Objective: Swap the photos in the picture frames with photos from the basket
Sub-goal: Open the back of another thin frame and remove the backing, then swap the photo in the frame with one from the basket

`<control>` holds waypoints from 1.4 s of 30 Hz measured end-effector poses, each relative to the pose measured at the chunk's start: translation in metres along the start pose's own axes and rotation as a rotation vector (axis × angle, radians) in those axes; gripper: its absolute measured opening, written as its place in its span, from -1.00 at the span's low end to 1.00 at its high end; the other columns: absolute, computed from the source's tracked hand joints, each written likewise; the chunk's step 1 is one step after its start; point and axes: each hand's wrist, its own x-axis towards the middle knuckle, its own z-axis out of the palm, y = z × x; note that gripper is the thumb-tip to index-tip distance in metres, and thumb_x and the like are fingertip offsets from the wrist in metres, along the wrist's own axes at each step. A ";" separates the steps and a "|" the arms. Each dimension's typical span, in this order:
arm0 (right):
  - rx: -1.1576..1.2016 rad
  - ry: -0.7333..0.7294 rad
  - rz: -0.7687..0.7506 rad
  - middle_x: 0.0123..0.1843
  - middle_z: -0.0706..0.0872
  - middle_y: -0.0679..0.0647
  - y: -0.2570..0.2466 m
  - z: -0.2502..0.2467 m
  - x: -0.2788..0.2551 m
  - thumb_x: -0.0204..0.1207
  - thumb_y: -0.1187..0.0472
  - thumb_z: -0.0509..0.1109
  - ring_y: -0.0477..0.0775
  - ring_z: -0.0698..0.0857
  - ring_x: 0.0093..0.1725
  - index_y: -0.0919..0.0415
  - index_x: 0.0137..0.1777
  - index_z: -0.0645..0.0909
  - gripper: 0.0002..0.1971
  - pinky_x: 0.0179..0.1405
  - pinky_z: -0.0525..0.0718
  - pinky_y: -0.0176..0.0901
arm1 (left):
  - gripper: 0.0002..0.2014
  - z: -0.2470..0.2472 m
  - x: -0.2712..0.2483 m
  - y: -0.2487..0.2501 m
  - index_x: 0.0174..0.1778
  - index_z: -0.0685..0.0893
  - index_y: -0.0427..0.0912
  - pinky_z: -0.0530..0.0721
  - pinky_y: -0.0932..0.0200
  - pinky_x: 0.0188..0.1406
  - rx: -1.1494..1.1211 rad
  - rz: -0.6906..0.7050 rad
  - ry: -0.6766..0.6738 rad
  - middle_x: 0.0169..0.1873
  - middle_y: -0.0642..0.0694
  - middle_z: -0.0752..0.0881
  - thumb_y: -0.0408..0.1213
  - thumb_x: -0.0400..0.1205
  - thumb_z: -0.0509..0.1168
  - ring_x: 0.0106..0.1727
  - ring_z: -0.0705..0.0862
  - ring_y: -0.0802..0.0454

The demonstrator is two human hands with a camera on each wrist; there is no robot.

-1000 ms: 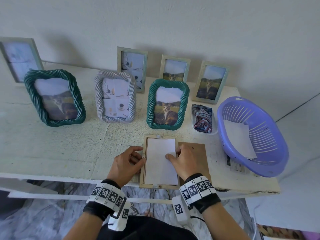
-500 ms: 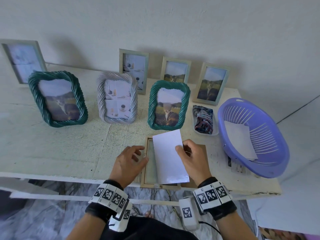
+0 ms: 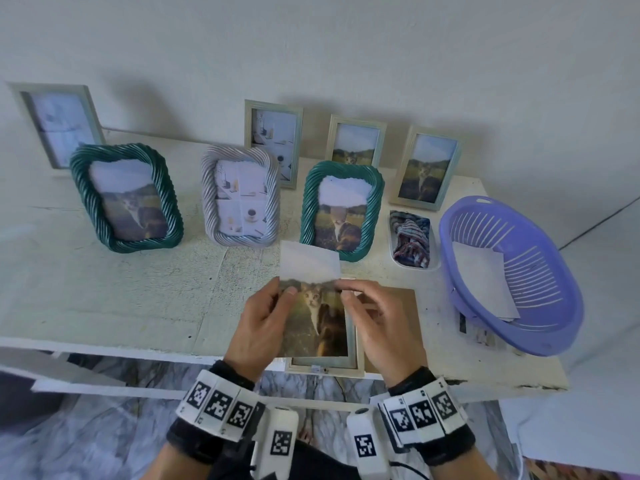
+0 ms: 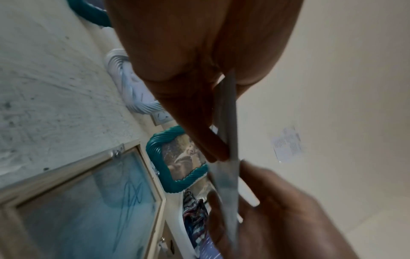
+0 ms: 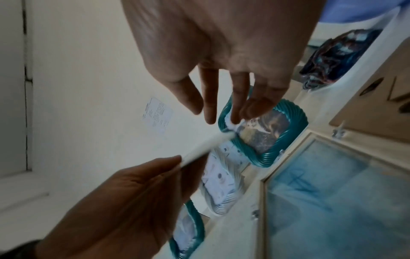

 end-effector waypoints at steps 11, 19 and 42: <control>0.185 -0.130 0.223 0.04 0.79 0.08 0.010 -0.013 -0.026 0.59 0.45 0.35 0.17 0.77 0.02 -0.06 0.35 0.64 -0.54 0.01 0.77 0.11 | -0.77 -0.008 0.004 -0.008 0.29 0.60 -0.17 0.79 0.03 -0.25 -0.068 -0.189 -0.011 -0.07 -0.16 0.83 -0.34 0.73 0.22 -0.05 0.81 -0.02; 0.092 0.125 0.288 0.17 0.79 -0.03 0.040 -0.058 -0.072 0.59 0.53 0.30 -0.07 0.74 -0.18 -0.08 0.28 0.66 -0.51 -0.28 0.67 -0.23 | -0.83 -0.010 0.018 -0.008 0.15 0.70 -0.02 0.75 0.12 0.05 0.455 0.114 -0.053 0.05 0.16 0.75 -0.29 0.66 0.33 0.11 0.68 0.33; 0.315 0.249 0.489 0.08 0.76 0.18 0.126 -0.211 -0.152 0.59 0.53 0.30 0.23 0.67 -0.18 0.03 0.28 0.69 -0.56 -0.27 0.72 -0.01 | -0.74 0.217 0.066 -0.025 0.03 0.77 -0.08 0.69 -0.27 0.13 1.191 0.683 -0.462 0.28 -0.22 0.64 -0.09 0.48 0.54 0.30 0.57 -0.33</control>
